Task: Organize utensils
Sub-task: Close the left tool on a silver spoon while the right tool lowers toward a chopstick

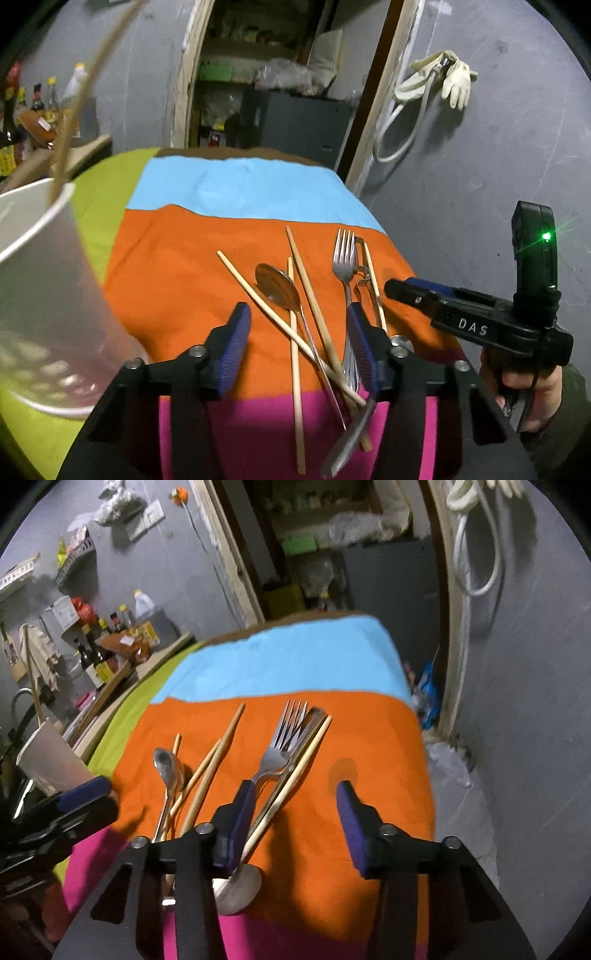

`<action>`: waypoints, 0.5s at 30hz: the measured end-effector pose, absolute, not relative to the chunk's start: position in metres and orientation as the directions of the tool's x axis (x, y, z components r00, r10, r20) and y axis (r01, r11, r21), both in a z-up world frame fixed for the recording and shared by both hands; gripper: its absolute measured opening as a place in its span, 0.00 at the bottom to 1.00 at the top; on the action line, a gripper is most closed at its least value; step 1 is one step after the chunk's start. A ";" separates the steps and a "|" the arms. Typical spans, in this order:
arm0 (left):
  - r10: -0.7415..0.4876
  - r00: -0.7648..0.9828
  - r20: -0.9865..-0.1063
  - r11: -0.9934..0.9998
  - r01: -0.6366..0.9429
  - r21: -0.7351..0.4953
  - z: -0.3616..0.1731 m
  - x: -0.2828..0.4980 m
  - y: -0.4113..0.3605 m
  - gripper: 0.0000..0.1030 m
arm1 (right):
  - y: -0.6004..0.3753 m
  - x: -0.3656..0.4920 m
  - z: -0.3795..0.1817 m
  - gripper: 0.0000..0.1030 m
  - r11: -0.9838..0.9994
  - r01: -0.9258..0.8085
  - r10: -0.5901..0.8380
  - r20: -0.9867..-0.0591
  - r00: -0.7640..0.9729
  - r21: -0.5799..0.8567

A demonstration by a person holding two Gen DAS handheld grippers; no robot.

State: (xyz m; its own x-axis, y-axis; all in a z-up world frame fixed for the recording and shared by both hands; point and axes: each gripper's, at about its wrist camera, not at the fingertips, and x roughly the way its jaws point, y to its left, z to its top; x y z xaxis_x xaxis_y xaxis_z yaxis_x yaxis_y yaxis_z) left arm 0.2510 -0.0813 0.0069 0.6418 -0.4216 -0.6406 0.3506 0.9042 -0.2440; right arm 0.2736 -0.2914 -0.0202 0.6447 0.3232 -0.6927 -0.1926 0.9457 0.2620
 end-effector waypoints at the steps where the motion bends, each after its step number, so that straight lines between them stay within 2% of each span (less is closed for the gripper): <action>1: -0.425 0.633 -0.647 0.903 0.350 -0.250 0.006 0.254 -0.082 0.39 | -0.291 0.276 -0.022 0.33 0.943 -0.192 0.330 -0.704 0.629 0.271; 5: -0.438 0.596 -0.673 0.894 0.364 -0.259 0.002 0.266 -0.084 0.30 | -0.291 0.285 -0.029 0.24 0.937 -0.182 0.347 -0.738 0.578 0.298; 15: -0.419 0.538 -0.732 0.899 0.355 -0.254 -0.014 0.281 -0.091 0.11 | -0.296 0.285 -0.029 0.18 0.940 -0.170 0.340 -0.757 0.558 0.297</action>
State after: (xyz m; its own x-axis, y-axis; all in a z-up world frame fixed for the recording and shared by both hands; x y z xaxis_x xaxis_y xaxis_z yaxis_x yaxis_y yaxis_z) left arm 0.2810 -0.0905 -0.0138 0.5377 -0.4192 -0.7315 0.3553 0.8995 -0.2543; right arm 0.2848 -0.2955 -0.0286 0.5576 0.3401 -0.7573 -0.1704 0.9397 0.2966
